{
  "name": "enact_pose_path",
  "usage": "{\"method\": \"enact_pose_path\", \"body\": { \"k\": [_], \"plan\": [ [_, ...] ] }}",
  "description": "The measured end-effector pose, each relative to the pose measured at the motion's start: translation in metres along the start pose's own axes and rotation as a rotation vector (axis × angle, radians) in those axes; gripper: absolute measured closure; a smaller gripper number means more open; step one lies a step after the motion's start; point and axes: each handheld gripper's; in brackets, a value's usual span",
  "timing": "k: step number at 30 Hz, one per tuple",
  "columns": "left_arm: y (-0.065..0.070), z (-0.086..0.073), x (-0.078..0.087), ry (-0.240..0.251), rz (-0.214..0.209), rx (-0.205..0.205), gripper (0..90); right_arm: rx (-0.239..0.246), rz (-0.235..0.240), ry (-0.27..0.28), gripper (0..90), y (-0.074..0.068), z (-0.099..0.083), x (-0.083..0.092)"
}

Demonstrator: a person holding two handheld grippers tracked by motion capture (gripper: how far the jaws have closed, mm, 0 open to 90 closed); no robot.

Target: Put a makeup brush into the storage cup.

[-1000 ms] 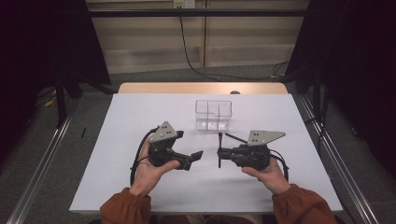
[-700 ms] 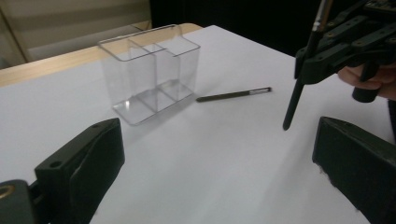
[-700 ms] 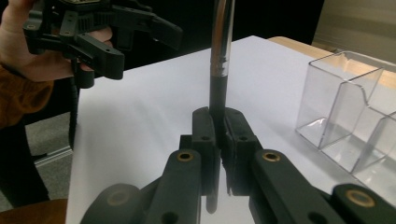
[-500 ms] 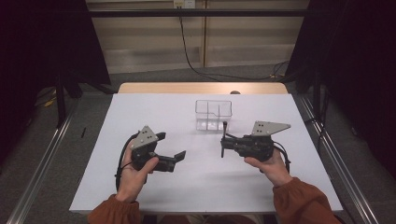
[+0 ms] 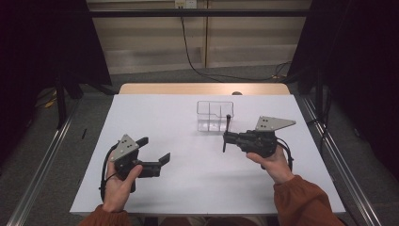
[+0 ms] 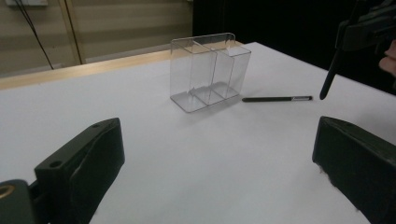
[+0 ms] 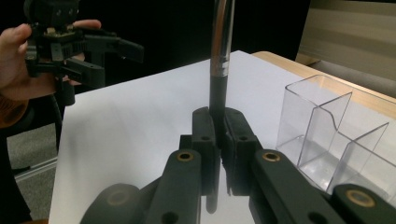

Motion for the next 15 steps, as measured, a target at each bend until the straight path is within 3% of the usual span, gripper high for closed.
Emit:
{"method": "enact_pose_path", "body": {
  "k": [2,7,10,15],
  "plan": [
    [-0.001,-0.004,0.006,0.009,0.031,-0.013,2.6,-0.013,-0.005,0.009,84.1,0.002,0.002,-0.003],
    [-0.003,-0.010,0.018,0.030,0.048,-0.020,2.4,-0.015,-0.014,0.022,84.1,0.004,0.008,-0.009],
    [-0.001,-0.015,0.024,0.027,0.059,-0.068,2.5,-0.013,-0.025,0.033,84.1,0.006,0.012,-0.010],
    [-0.003,-0.024,0.029,0.039,0.056,-0.028,2.3,-0.011,-0.051,0.039,84.1,0.013,0.018,-0.012]
  ]
}}
Point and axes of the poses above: each handheld gripper's, and its own axes: x roughly backward along the jaws, z roughly out of its top, y roughly to its right, and after that the axes turned 12 degrees about -z, right-handed
